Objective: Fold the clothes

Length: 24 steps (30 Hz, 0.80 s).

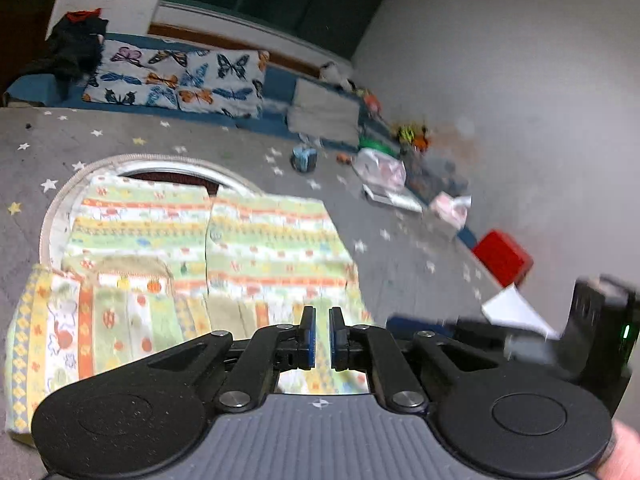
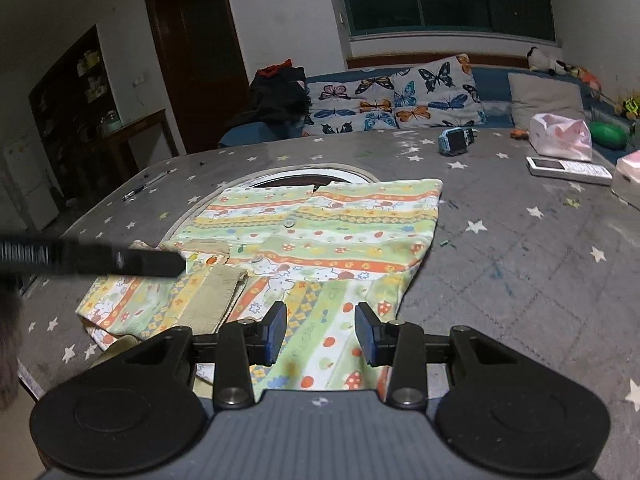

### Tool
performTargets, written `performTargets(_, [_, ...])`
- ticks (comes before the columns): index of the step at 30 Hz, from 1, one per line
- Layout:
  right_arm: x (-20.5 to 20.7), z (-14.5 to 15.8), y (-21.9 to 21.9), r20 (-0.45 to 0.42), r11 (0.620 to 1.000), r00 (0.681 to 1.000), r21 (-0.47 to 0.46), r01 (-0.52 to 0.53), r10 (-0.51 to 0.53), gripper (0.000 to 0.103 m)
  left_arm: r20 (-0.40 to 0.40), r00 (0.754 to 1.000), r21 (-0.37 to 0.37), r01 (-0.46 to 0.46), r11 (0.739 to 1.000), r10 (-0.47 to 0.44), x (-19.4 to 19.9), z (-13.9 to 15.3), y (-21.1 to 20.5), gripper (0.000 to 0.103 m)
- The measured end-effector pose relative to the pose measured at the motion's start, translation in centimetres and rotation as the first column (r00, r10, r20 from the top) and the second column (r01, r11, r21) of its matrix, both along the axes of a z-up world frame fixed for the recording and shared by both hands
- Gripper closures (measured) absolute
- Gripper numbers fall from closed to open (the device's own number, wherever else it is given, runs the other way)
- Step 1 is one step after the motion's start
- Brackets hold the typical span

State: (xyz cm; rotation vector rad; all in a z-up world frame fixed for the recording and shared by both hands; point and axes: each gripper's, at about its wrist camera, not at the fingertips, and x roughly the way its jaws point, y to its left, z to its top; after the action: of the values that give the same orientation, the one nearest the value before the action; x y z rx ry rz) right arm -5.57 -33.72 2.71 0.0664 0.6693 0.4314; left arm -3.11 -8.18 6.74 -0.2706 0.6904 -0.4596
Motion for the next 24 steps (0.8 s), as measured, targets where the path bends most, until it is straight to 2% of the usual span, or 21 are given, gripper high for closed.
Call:
performTargets(2, [0.2,-0.1,0.2,-0.012,1.0,1.0,0.013,-0.008,0.008,0.065,0.005,1.0,0.021,-0.006,1.0,0.006,-0.4,-0.2,0.6,0.095])
performTargets(6, [0.7,-0.3,1.6,-0.03,0.998,0.998,0.023,-0.055,0.056,0.065,0.038,0.996,0.09,-0.09,0.992,0.087,-1.3,-0.1,3.3,0.085])
performTargets(9, [1.1,-0.5,3.5,-0.04,0.993,0.993,0.021,-0.115,0.115,0.066,0.045,0.985,0.145,-0.17,0.975,0.165,-2.2,-0.5,5.7,0.077])
performTargets(12, [1.6,-0.7,5.3,-0.045,0.988,0.987,0.013,-0.156,0.156,0.066,0.058,0.97,0.197,-0.241,0.95,0.234,-3.4,-0.8,8.0,0.075])
performTargets(18, [3.3,-1.7,8.0,-0.072,0.983,0.98,-0.009,-0.185,0.183,0.066,0.053,0.939,0.212,-0.342,0.916,0.339,-5.6,-1.6,11.9,0.064])
performTargets(24, [4.5,-2.4,9.2,-0.088,0.984,0.981,-0.004,-0.175,0.174,0.066,0.015,0.922,0.213,-0.38,0.9,0.386,-7.1,-2.9,13.9,0.063])
